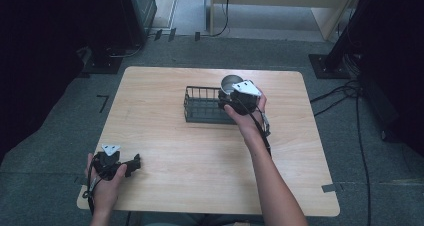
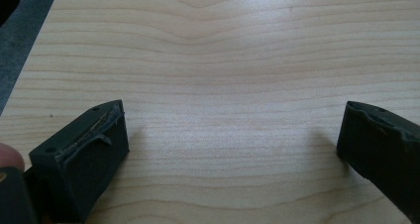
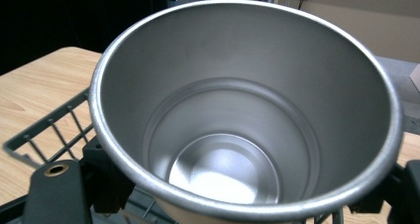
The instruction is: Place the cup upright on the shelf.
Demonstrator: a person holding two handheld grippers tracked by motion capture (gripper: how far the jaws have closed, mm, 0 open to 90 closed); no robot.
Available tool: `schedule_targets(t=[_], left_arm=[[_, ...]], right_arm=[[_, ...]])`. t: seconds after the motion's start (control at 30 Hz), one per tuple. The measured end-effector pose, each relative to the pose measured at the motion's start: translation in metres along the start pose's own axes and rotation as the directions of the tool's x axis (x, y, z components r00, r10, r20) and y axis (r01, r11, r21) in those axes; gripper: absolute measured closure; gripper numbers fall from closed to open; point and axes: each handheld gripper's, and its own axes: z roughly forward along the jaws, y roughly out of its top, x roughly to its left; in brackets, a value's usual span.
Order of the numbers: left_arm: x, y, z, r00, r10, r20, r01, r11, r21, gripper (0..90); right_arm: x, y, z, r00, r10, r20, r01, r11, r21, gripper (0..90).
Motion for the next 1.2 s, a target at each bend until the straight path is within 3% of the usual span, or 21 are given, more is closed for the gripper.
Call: schedule_targets(t=[0.5, 0.73, 0.8, 0.93, 1.2], left_arm=[[0.000, 0.000, 0.000, 1.0000, 0.000, 0.000, 0.000, 1.0000, 0.000, 0.0], [0.000, 0.000, 0.000, 1.0000, -0.001, 0.000, 0.001, 1.0000, 0.000, 0.0], [0.000, 0.000, 0.000, 1.0000, -0.001, 0.000, 0.001, 1.0000, 0.000, 0.0], [0.000, 0.000, 0.000, 1.0000, 0.000, 0.000, 0.000, 1.0000, 0.000, 0.0], [0.000, 0.000, 0.000, 1.0000, 0.000, 0.001, 0.000, 1.0000, 0.000, 0.0]], right_arm=[[0.000, -0.014, 0.030, 0.9999, -0.015, 0.007, 0.014, 0.994, 0.104, 18.3], [0.004, -0.023, 0.040, 0.9997, -0.023, 0.001, 0.022, 0.981, 0.192, 18.2], [0.003, -0.024, 0.042, 0.9999, 0.009, -0.007, -0.008, 0.977, 0.215, 18.2], [0.002, -0.022, 0.043, 0.9997, 0.026, 0.002, -0.025, 0.970, 0.243, 18.1], [-0.002, -0.019, 0.042, 0.9987, 0.032, -0.039, -0.020, 0.962, 0.271, 15.9]])
